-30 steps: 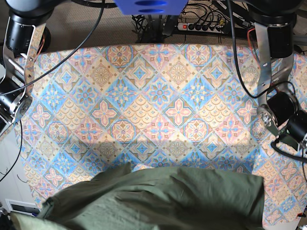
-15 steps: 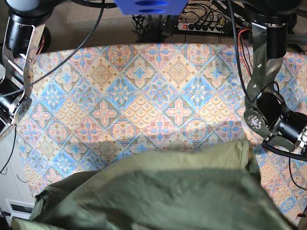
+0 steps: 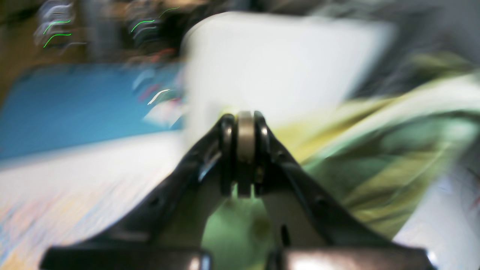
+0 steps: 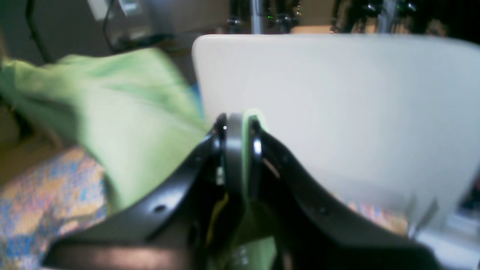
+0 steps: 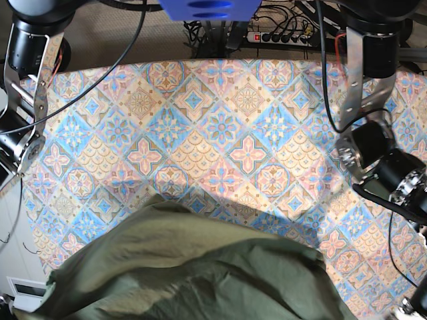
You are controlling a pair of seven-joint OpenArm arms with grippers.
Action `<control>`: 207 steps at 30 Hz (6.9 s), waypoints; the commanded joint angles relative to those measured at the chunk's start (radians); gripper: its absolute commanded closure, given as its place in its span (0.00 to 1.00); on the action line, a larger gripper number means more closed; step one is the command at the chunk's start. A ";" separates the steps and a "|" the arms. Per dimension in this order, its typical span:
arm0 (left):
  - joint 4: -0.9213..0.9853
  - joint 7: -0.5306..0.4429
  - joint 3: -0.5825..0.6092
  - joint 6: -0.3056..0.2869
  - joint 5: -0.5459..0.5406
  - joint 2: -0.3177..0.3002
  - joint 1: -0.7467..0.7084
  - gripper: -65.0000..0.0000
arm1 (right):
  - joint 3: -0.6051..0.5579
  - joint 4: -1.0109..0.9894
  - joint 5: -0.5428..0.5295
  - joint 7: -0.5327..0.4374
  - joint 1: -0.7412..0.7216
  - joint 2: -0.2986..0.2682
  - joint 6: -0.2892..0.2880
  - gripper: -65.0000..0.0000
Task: Layout the t-shirt on the table in an organized manner, then fold the t-shirt properly
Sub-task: 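Hold the shirt raised between both grippers, then lower the shirt flat onto the table with both grippers, then release the shirt corner with the left gripper and lift it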
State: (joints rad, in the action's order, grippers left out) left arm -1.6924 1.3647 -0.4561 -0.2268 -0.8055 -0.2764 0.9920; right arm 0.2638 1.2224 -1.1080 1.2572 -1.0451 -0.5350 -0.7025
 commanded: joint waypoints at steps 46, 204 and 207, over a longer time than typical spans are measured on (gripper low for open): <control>0.065 0.032 0.004 -0.130 -0.213 -0.030 0.014 1.00 | 0.009 0.023 0.021 -0.029 -0.033 -0.024 0.004 0.97; -0.282 0.031 -0.263 -0.076 -0.050 -0.380 -1.571 1.00 | 0.322 0.486 0.036 0.026 1.627 0.028 0.004 0.97; -0.252 0.029 -0.263 -0.076 -0.050 -0.378 -1.544 1.00 | 0.323 0.486 0.036 0.022 1.627 0.029 0.004 0.97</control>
State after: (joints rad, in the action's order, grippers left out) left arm -1.9366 1.4132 -0.7067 -0.3088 -0.8730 -0.6312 -0.5621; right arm 0.5713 1.6974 -1.0740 1.2869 0.5793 -0.4824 -0.6956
